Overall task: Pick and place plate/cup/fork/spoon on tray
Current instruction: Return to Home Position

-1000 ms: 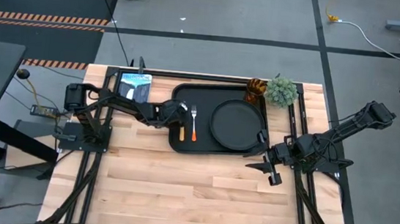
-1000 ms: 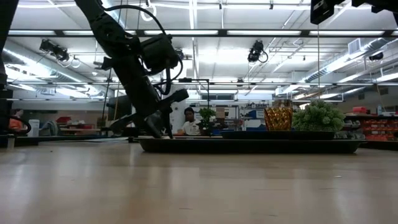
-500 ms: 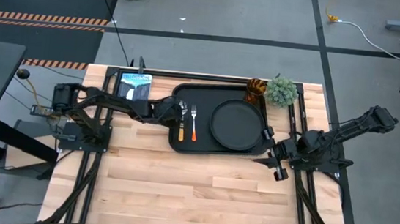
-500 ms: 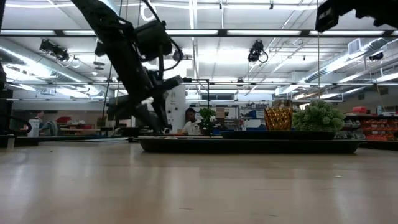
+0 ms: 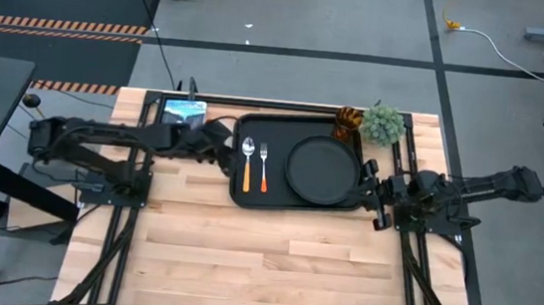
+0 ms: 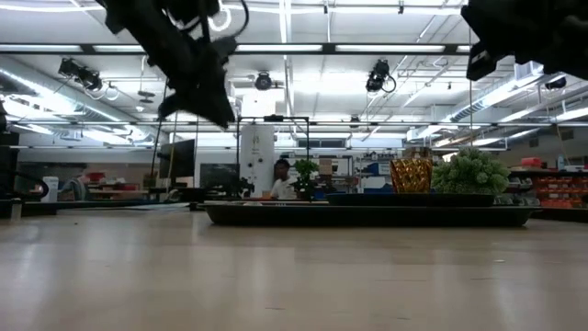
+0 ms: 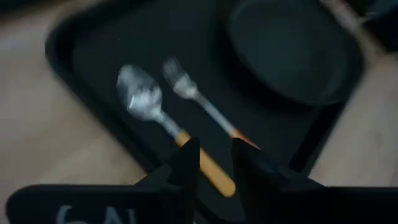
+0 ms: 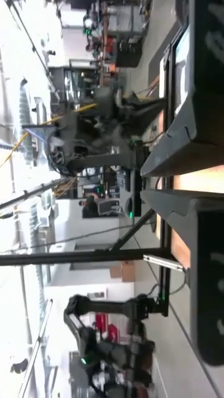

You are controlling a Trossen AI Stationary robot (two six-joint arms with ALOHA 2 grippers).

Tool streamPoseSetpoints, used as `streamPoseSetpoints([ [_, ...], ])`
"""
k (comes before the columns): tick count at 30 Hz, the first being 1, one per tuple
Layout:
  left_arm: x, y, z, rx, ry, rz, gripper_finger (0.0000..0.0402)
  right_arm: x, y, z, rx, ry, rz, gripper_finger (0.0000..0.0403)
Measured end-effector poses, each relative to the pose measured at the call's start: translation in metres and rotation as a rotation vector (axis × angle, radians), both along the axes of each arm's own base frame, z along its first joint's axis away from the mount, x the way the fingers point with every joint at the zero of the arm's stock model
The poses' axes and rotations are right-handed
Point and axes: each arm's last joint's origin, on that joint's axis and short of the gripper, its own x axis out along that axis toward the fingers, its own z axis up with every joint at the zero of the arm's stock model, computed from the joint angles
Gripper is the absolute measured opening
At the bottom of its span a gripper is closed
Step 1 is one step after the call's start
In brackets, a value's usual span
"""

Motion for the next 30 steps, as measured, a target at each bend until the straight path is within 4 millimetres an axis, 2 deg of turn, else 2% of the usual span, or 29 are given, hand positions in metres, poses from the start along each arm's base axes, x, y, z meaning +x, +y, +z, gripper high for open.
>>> streamPoseSetpoints([
  [6,-0.011,-0.008,0.025,0.311,0.011,-0.291,0.0060,-0.005,-0.008,-0.004,-0.011,0.004,0.013,0.0039],
  [10,-0.016,-0.009,0.037,0.537,0.041,-0.459,0.0034,-0.005,-0.013,-0.007,0.006,0.034,-0.080,0.0036],
  [15,-0.018,-0.011,0.052,0.726,0.005,-0.565,0.0017,-0.005,-0.017,-0.008,-0.001,0.043,-0.188,0.0038],
  [21,-0.011,-0.019,0.069,0.854,-0.177,-0.652,0.0022,-0.005,-0.017,-0.008,0.000,0.042,-0.197,0.0037],
  [27,-0.006,-0.031,0.090,0.873,-0.437,-0.590,0.0029,-0.005,-0.017,-0.008,-0.001,0.042,-0.197,0.0038],
  [30,-0.006,-0.034,0.096,0.885,-0.494,-0.571,0.0026,-0.005,-0.017,-0.008,-0.001,0.042,-0.197,0.0038],
])
